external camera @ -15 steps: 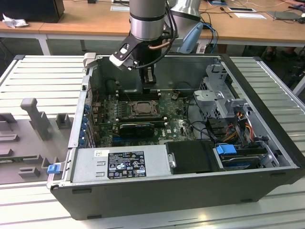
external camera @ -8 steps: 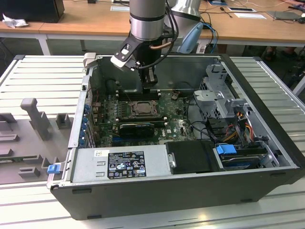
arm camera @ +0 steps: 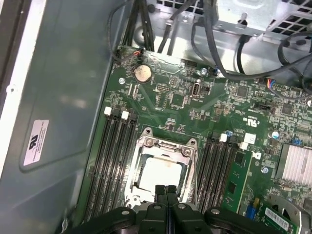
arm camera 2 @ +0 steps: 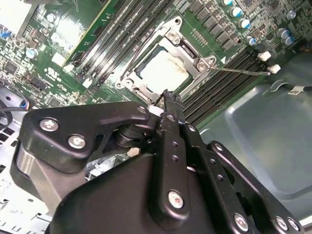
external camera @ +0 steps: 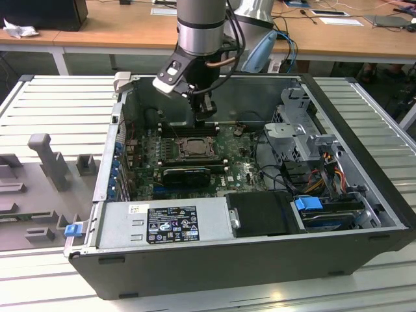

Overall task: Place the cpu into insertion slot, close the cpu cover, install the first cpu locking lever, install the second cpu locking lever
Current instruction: 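Install the first cpu locking lever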

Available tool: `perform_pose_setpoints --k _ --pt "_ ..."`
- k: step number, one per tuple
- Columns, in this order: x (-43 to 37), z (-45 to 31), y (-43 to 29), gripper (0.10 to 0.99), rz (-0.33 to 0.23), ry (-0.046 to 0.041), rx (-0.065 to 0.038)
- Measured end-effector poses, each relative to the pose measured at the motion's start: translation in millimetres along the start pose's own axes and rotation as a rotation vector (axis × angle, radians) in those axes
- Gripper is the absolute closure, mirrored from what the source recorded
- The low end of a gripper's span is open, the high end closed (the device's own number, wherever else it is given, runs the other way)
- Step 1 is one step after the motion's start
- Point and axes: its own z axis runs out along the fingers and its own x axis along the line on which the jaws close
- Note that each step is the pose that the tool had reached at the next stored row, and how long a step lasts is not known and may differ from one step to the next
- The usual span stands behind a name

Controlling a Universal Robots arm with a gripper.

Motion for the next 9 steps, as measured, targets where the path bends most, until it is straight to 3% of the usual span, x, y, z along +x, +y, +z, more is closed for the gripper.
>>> perform_pose_setpoints --k 9 --pt "0.0 0.0 0.0 0.980 -0.098 0.0037 0.002"
